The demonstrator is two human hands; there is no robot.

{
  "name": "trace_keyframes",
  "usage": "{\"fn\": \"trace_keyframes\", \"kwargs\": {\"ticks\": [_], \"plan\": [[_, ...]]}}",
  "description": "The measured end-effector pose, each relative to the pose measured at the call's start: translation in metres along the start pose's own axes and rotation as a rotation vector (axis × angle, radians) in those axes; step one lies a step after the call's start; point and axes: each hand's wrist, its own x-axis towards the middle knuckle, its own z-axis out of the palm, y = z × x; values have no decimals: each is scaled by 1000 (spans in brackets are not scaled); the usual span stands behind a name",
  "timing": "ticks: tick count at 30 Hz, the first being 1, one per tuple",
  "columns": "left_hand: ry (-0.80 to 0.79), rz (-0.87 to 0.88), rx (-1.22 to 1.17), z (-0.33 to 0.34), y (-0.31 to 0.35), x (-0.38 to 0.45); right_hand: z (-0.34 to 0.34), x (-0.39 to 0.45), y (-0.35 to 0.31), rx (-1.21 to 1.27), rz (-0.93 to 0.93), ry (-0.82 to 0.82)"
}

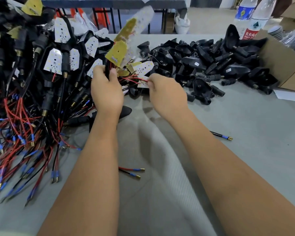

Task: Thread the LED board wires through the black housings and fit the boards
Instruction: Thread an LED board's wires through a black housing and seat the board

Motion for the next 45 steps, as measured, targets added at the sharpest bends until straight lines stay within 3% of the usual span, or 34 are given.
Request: {"fn": "trace_keyframes", "kwargs": {"ticks": [3, 9, 14, 20, 30, 34, 37, 39, 42, 45], "plan": [[6, -9, -14, 4, 1, 0, 2, 6, 10, -14, 85, 8], [135, 15, -259, 8, 6, -5, 10, 5, 15, -8, 103, 97], [83, 37, -379, 9, 6, -5, 11, 2, 11, -10, -54, 89], [13, 24, -237, 9, 3, -5, 21, -7, 0, 26, -173, -13], [25, 97, -228, 11, 6, -12, 15, -5, 9, 2, 1, -4], [-13, 115, -184, 11, 7, -12, -1, -4, 25, 64, 156, 237], [-108, 228, -16, 11, 9, -12, -17, -4, 35, 274, 230, 591], [-234, 289, 190, 15, 12, -17, -26, -3, 42, 394, 323, 743], [-448, 227, 527, 23, 18, -23, -33, -6, 49, 535, 407, 757], [-511, 225, 647, 22, 21, -20, -35, -9, 46, 775, 443, 593]]}}
